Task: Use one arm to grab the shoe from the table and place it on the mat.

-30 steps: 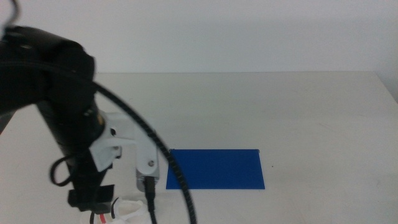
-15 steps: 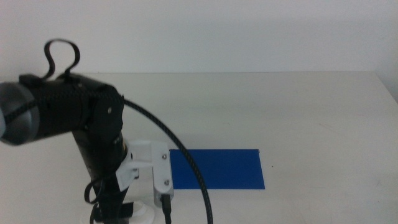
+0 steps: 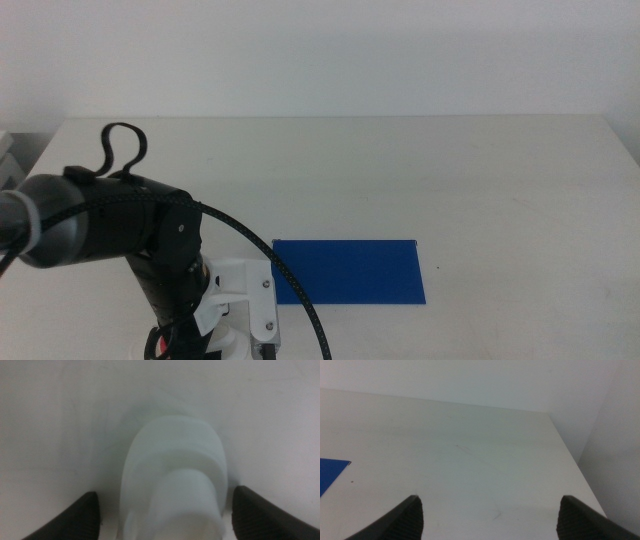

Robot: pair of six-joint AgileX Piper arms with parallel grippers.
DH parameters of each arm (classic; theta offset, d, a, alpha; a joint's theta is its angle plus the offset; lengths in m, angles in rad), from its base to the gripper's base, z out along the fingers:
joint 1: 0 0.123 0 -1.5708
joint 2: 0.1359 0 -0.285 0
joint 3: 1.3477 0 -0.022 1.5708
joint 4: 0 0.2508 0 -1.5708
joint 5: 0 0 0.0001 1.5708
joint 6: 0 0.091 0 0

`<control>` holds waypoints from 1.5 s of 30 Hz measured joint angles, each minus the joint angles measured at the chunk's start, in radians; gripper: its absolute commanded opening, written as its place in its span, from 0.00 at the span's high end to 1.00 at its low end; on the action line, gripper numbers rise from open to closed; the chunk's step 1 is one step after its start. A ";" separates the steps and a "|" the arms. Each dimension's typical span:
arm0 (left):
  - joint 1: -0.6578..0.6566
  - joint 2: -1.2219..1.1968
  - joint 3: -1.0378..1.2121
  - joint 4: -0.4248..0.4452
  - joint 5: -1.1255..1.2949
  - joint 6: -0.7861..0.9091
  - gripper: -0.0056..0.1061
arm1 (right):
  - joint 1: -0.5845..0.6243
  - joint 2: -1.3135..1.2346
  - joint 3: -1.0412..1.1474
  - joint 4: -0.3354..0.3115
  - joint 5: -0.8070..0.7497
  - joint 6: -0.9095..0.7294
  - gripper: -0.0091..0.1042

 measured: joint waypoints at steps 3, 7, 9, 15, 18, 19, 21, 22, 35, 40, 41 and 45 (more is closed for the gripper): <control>0.000 0.007 0.000 -0.002 -0.005 0.001 0.20 | 0.000 0.000 0.000 0.000 0.000 0.000 0.23; 0.000 0.007 0.000 0.010 0.000 0.004 0.35 | 0.000 0.000 0.000 0.000 0.000 0.000 0.23; 0.000 0.007 -0.001 0.011 0.012 0.004 0.45 | 0.000 0.000 0.000 0.000 0.000 0.000 0.23; 0.000 0.008 -0.031 0.023 0.070 0.004 0.85 | 0.000 0.000 0.000 0.000 0.000 0.000 0.23; 0.000 0.008 -0.068 0.032 0.111 0.004 0.96 | 0.000 0.000 0.000 0.000 0.000 0.000 0.23; 0.000 0.008 -0.083 0.032 0.127 0.004 0.96 | 0.000 0.000 0.000 0.000 0.000 0.000 0.23; 0.000 0.008 -0.113 0.033 0.153 0.004 0.96 | 0.000 0.000 0.000 0.000 0.000 0.000 0.23; 0.000 0.008 -0.127 0.034 0.163 0.004 0.96 | 0.000 0.000 0.000 0.000 0.000 0.000 0.23; -0.022 0.170 -0.433 -0.053 0.322 0.056 0.96 | 0.000 0.000 0.000 0.000 0.000 0.000 0.23; -0.106 0.284 -0.604 -0.013 0.365 0.061 0.96 | 0.000 0.000 0.000 0.000 0.000 0.000 0.23; -0.117 0.299 -0.630 -0.011 0.369 0.061 0.96 | 0.000 0.000 0.000 0.000 0.000 0.000 0.23; -0.151 0.375 -0.753 -0.010 0.400 0.063 0.96 | 0.000 0.000 0.000 0.000 0.000 0.000 0.23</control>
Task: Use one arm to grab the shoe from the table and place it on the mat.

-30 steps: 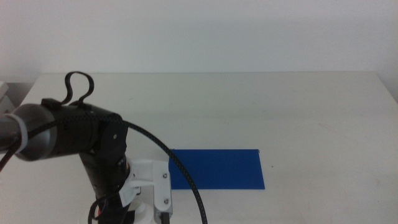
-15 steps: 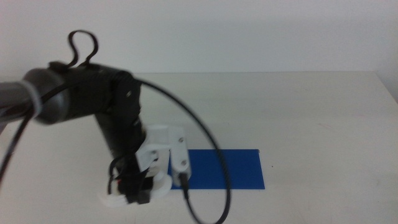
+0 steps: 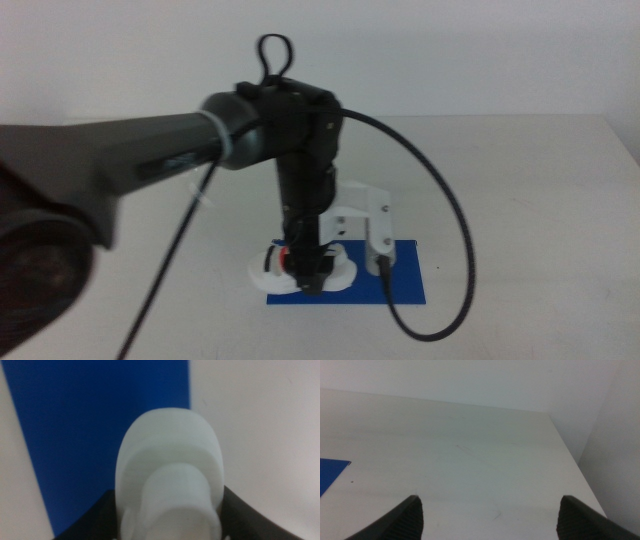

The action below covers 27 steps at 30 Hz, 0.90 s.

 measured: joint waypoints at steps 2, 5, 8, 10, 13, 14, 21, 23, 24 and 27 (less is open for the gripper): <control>-0.012 0.045 -0.057 0.000 0.022 0.000 0.96 | 0.000 0.000 0.000 0.000 0.000 0.000 0.23; -0.030 0.104 -0.144 0.001 0.029 0.000 0.96 | 0.000 0.000 0.000 0.000 0.000 0.000 0.23; -0.050 0.151 -0.208 0.001 0.032 0.000 0.96 | 0.000 0.000 0.000 0.000 0.000 0.000 0.23; -0.062 0.176 -0.240 0.001 0.032 0.000 0.96 | 0.000 0.000 0.000 0.000 0.000 0.000 0.23; -0.070 0.203 -0.269 0.000 0.033 0.000 0.96 | 0.000 0.000 0.000 0.000 0.000 0.000 0.23; -0.070 0.209 -0.275 0.000 0.033 0.000 0.96 | 0.000 0.000 0.000 0.000 0.000 0.000 0.23; -0.070 0.221 -0.283 0.000 0.039 -0.022 0.96 | 0.000 0.000 0.000 0.000 0.000 0.000 0.23; -0.070 0.221 -0.284 0.001 0.040 -0.026 0.96 | 0.000 0.000 0.000 0.000 0.000 0.000 0.23; -0.070 0.221 -0.284 0.004 0.040 -0.029 0.96 | 0.000 0.000 0.000 0.000 0.000 0.000 0.23; -0.070 0.222 -0.285 0.006 0.036 -0.032 0.96 | 0.000 0.000 0.000 0.000 0.000 0.000 0.23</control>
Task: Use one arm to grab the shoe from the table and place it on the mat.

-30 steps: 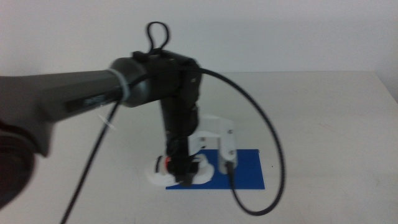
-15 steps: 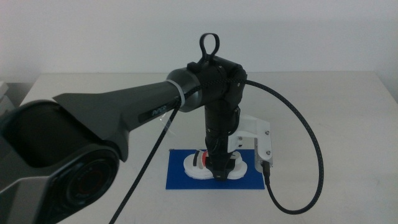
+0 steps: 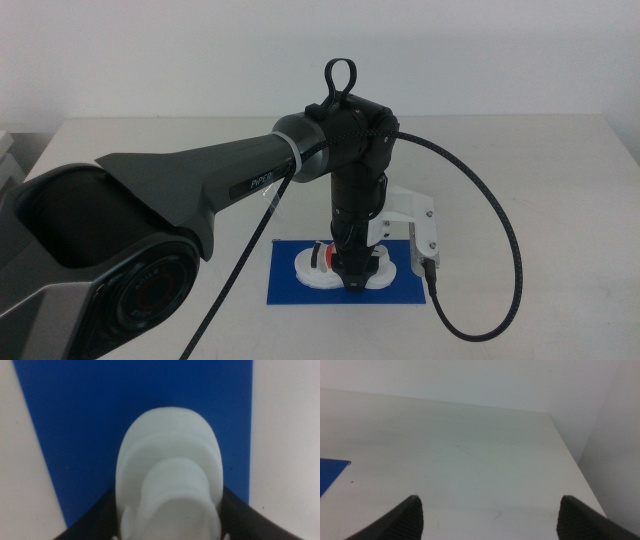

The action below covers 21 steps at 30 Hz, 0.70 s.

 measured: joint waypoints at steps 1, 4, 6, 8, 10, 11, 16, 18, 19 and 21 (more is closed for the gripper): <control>0.000 0.000 0.000 0.000 -0.004 -0.001 0.96 | 0.000 0.000 0.000 0.000 0.000 0.000 0.23; 0.000 0.000 0.000 0.002 -0.015 -0.001 0.96 | 0.000 0.000 0.000 0.000 0.000 0.000 0.23; 0.000 0.000 0.000 -0.002 -0.016 -0.001 0.96 | 0.000 0.000 0.000 0.000 0.000 0.000 0.23; 0.000 0.000 0.000 -0.010 -0.018 -0.001 0.96 | 0.000 0.000 0.000 0.000 0.000 0.000 0.23; 0.000 0.000 0.000 -0.013 -0.020 -0.002 0.96 | 0.000 0.000 0.000 0.000 0.000 0.000 0.23; 0.000 0.000 0.000 -0.014 -0.020 -0.002 0.96 | 0.000 0.000 0.000 0.000 0.000 0.000 0.23; 0.000 0.000 0.000 -0.014 -0.019 0.015 0.11 | 0.000 0.000 0.000 0.000 0.000 0.000 0.23; 0.000 0.001 0.000 -0.014 -0.013 0.017 0.11 | 0.000 0.000 0.000 0.000 0.000 0.000 0.23; 0.000 0.001 0.000 -0.014 -0.011 0.017 0.11 | 0.000 0.000 0.000 0.000 0.000 0.000 0.23; 0.000 0.001 -0.001 -0.014 -0.006 0.017 0.11 | 0.000 0.000 0.000 0.000 0.000 0.000 0.23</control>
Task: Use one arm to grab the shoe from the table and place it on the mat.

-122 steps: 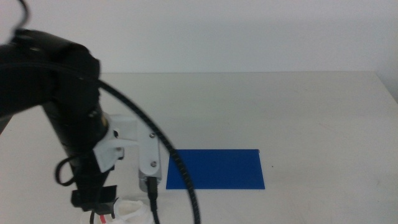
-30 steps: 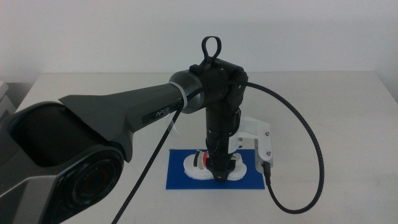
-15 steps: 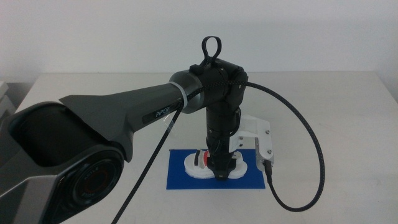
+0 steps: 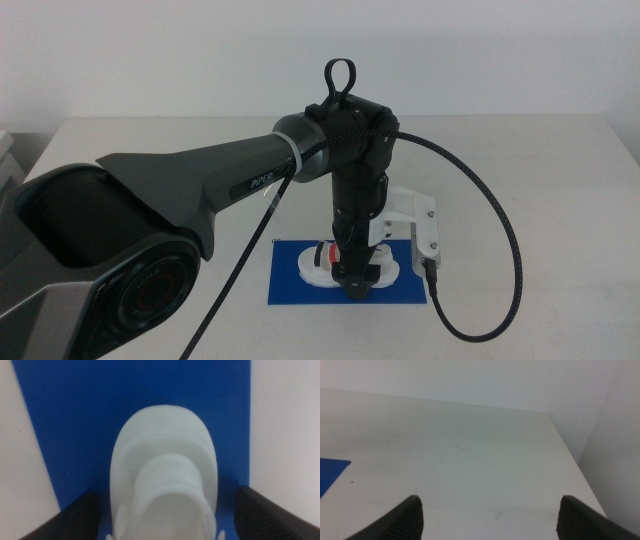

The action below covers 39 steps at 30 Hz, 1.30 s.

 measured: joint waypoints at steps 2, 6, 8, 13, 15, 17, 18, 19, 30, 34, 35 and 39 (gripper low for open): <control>0.000 0.001 -0.014 0.000 0.010 0.000 0.11 | 0.000 0.000 0.000 0.000 0.000 0.000 0.23; 0.000 0.002 -0.075 0.002 0.016 -0.008 0.11 | 0.000 0.000 0.000 0.000 0.000 0.000 0.23; 0.000 0.001 -0.106 0.004 0.017 -0.027 0.11 | 0.000 0.000 0.000 0.000 0.000 0.000 0.23; 0.000 -0.020 -0.158 0.005 0.021 -0.075 0.11 | 0.000 0.000 0.000 0.000 0.000 0.000 0.23; 0.000 -0.048 -0.170 0.005 0.021 -0.101 0.11 | 0.000 0.000 0.000 0.000 0.000 0.000 0.23; 0.001 -0.083 -0.177 0.005 0.025 -0.135 0.11 | 0.000 0.000 0.000 0.000 0.000 0.000 0.23; 0.002 -0.106 -0.178 0.005 0.026 -0.163 0.11 | 0.000 0.000 0.000 0.000 0.000 0.000 0.23; 0.004 -0.130 -0.178 0.005 0.028 -0.192 0.11 | 0.000 0.000 0.000 0.000 0.000 0.000 0.23; 0.018 -0.328 -0.260 0.086 -0.145 -0.858 0.11 | 0.000 0.000 0.000 0.000 0.000 0.000 0.23; 0.029 -0.370 -0.268 0.222 -0.225 -0.947 0.11 | 0.000 0.000 0.000 0.000 0.000 0.000 0.23; 0.034 -0.383 -0.268 0.265 -0.230 -0.957 0.11 | 0.000 0.000 0.000 0.000 0.000 0.000 0.23; 0.074 -0.450 -0.268 0.376 -0.191 -0.978 0.11 | 0.000 0.000 0.000 0.000 0.000 0.000 0.23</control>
